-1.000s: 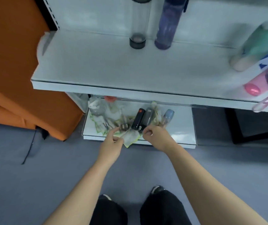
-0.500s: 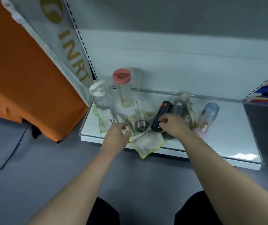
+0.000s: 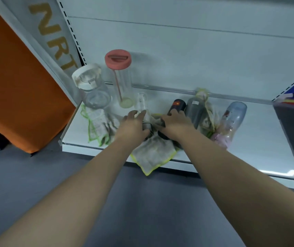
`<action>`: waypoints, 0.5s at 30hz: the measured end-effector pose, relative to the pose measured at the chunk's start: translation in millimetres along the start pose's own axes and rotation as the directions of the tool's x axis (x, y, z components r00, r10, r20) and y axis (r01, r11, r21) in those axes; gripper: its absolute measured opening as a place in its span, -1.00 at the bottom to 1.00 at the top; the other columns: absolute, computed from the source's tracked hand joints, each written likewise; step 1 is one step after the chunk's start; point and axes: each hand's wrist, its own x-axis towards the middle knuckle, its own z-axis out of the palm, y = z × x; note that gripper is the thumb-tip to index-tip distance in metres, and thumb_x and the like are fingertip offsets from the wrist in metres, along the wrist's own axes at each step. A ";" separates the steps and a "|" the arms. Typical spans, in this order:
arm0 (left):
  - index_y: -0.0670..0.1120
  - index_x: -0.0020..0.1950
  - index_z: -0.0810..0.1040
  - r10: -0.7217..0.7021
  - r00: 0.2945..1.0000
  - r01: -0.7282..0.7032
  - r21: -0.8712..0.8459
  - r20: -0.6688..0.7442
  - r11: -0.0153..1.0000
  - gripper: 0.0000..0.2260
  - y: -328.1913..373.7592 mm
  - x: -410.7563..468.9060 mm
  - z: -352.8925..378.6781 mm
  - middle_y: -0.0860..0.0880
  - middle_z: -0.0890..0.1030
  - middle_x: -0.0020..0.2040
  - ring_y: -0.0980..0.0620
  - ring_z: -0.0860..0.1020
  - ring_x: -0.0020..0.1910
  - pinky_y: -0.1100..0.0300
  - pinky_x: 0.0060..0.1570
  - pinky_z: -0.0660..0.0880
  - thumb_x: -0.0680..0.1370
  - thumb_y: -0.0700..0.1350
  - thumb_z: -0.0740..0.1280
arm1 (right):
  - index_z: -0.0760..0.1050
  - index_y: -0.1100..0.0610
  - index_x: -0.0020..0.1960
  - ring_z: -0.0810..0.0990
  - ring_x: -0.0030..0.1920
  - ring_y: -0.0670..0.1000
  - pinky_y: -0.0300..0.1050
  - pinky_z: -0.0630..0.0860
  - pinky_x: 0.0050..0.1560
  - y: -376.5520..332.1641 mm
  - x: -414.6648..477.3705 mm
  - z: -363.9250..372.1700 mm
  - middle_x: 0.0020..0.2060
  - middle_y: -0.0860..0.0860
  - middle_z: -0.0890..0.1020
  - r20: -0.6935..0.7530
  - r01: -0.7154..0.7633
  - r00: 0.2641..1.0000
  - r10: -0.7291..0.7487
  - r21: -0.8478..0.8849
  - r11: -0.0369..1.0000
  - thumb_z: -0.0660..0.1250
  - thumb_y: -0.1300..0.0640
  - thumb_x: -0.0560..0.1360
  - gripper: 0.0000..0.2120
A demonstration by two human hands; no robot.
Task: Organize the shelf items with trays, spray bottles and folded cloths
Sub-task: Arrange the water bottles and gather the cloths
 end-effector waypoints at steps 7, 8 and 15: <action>0.18 0.48 0.31 -0.048 0.989 0.052 -0.025 0.143 0.998 -0.57 -1.4 14.6 33.2 -0.19 0.00 0.60 -0.28 0.41 0.37 -0.06 0.25 0.45 0.59 0.08 0.19 | 0.37 -0.10 0.40 0.46 0.06 0.24 -0.01 0.33 -0.05 10.4 11.6 22.9 0.30 0.12 0.31 -0.066 0.094 0.993 -0.102 -0.119 0.988 0.23 -0.19 0.54 -0.54; 0.18 0.45 0.33 -0.052 0.989 0.059 -0.046 0.142 0.997 -0.60 -0.9 14.9 35.2 -0.18 -0.05 0.61 -0.29 0.42 0.35 -0.07 0.24 0.45 0.60 0.07 0.16 | 0.37 -0.11 0.41 0.48 0.04 0.24 -0.01 0.34 -0.05 11.1 13.2 23.0 0.30 0.11 0.32 -0.062 0.105 0.992 -0.115 -0.138 0.985 0.22 -0.19 0.53 -0.54; 0.20 0.37 0.38 -0.050 0.995 0.051 -0.017 0.081 0.999 -0.61 -3.0 19.3 52.9 -0.13 -0.20 0.61 -0.35 0.43 0.28 -0.08 0.16 0.50 0.54 0.08 0.30 | 0.35 -0.05 0.39 0.47 0.06 0.23 0.02 0.34 -0.07 -7.9 23.4 34.7 0.31 0.09 0.31 -0.008 0.082 0.996 -0.090 -0.324 0.942 0.32 0.00 0.53 -0.55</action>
